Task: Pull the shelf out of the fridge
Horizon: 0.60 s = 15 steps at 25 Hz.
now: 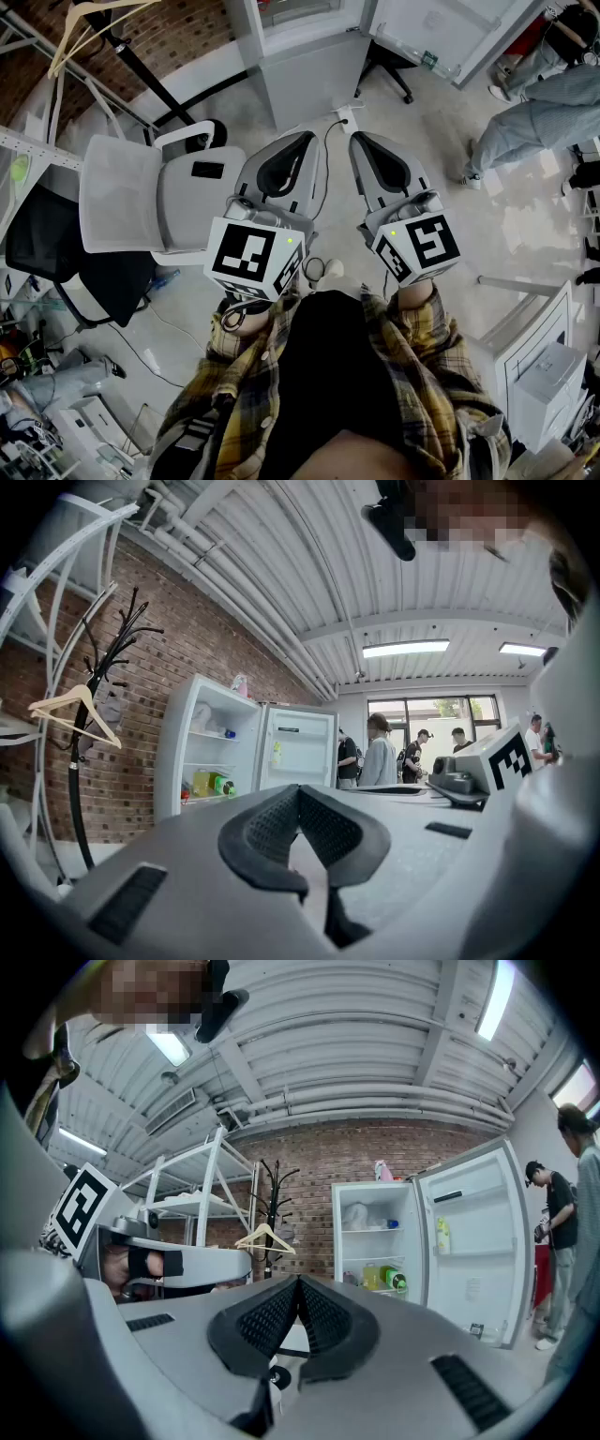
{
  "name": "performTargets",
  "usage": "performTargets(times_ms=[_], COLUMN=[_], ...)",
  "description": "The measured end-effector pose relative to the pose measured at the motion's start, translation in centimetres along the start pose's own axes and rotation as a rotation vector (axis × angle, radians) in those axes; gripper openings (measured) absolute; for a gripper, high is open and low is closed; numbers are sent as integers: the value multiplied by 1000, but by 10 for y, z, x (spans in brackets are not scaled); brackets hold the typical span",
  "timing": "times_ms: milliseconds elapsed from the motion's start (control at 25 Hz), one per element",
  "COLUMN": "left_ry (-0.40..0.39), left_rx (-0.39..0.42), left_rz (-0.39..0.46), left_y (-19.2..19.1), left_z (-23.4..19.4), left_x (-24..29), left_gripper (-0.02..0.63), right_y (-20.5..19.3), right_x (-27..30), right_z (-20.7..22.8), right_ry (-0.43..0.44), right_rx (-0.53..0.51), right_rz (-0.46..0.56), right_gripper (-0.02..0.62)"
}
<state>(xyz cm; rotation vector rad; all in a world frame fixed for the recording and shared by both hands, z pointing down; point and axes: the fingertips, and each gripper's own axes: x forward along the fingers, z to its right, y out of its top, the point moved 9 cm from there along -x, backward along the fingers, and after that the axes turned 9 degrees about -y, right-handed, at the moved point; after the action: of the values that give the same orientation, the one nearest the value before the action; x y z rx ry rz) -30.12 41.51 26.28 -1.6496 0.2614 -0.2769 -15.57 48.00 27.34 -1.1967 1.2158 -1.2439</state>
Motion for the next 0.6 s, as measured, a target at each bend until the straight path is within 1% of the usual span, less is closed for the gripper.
performTargets(times_ms=[360, 600], left_ry=[5, 17], left_rx=[3, -1], left_rz=[9, 13], left_y=[3, 0], left_z=[0, 13], left_x=[18, 25], left_gripper=[3, 3], right_y=[7, 5], right_x=[1, -11], right_z=[19, 31], right_ry=[-18, -12], right_rx=[-6, -5], right_rz=[24, 29], right_gripper=[18, 18])
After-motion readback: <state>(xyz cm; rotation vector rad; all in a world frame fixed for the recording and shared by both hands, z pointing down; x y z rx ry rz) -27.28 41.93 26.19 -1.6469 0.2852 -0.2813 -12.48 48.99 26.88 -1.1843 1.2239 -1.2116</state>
